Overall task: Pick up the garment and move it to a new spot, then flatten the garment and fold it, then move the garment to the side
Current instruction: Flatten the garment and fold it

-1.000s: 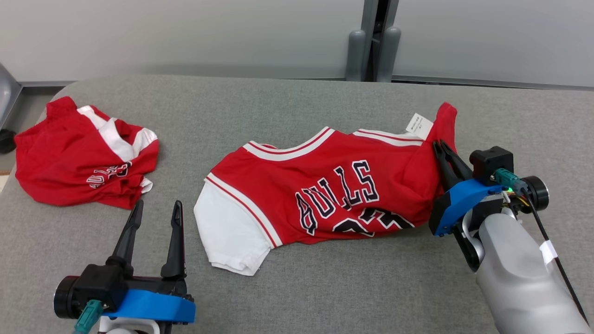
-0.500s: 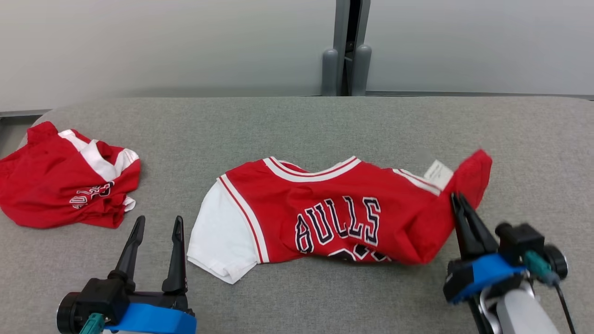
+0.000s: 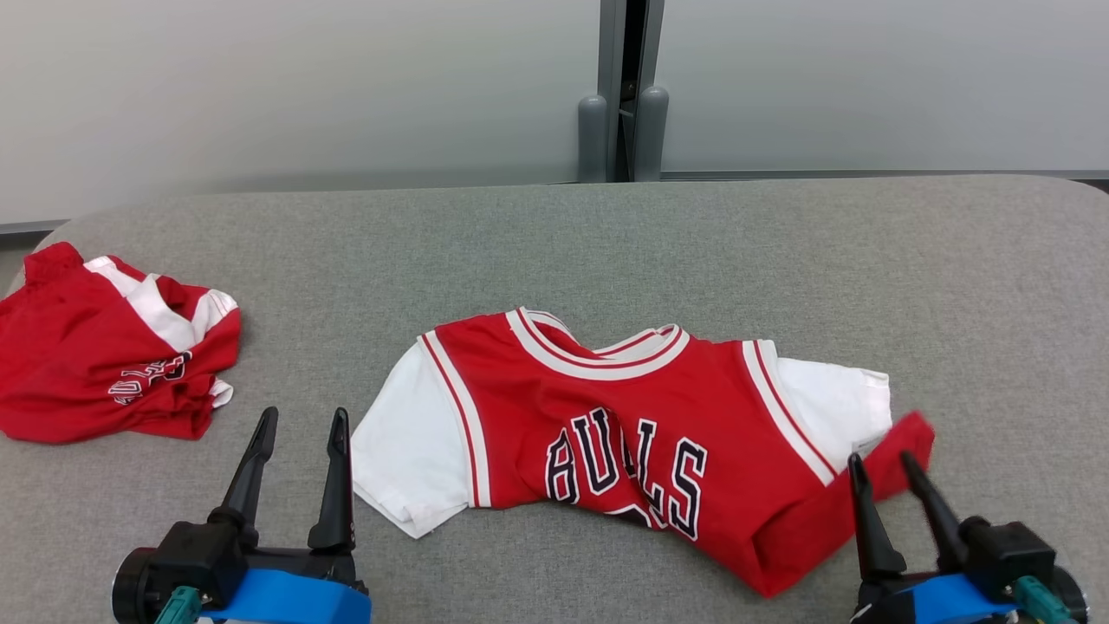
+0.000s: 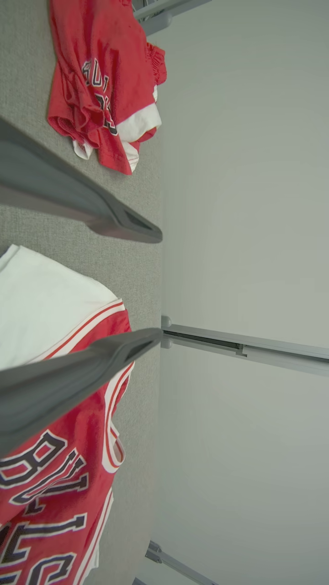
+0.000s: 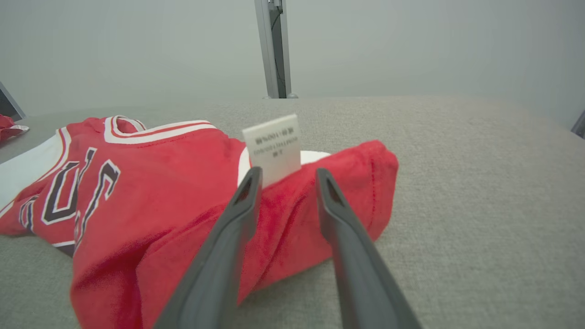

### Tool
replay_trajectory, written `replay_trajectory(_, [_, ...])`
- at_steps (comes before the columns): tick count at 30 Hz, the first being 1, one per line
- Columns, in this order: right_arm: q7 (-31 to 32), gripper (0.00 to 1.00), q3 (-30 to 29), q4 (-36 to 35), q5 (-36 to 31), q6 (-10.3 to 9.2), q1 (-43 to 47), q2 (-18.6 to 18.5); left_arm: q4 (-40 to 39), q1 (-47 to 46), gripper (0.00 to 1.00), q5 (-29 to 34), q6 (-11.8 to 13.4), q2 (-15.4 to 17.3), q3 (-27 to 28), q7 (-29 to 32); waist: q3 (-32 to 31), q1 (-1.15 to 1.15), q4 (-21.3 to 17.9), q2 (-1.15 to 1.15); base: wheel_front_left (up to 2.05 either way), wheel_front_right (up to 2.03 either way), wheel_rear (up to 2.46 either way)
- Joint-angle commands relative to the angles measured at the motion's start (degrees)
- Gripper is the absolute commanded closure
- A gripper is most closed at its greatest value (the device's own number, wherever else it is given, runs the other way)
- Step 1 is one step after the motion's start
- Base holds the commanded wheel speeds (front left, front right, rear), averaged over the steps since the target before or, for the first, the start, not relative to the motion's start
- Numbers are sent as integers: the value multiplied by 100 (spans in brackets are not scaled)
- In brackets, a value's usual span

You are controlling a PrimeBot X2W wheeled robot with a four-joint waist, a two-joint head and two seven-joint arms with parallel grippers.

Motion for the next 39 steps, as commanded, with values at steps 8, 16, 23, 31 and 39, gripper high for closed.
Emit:
replay_trajectory(8, [0,0,-250,-817,-274,-2,-352,-199,1,68,0,33,5,19,16,-17,-41,0,4,0,0,0,0])
replay_trajectory(16, [402,0,162,-567,-448,-2,-1604,-518,-19,-15,0,50,-1,19,18,-17,39,0,76,0,0,0,0])
replay_trajectory(23, [1223,0,541,139,-556,-2,-2476,-571,-29,-120,0,2,8,19,-40,-17,197,0,256,0,0,0,0])
replay_trajectory(31, [1993,0,747,1343,-399,-2,-2758,-702,-40,-218,0,-34,36,18,-68,-17,383,0,482,0,0,0,0])
replay_trajectory(39, [2315,0,925,2420,-211,-3,-2950,-763,-41,-280,0,-72,30,19,-83,-17,483,0,581,0,0,0,0])
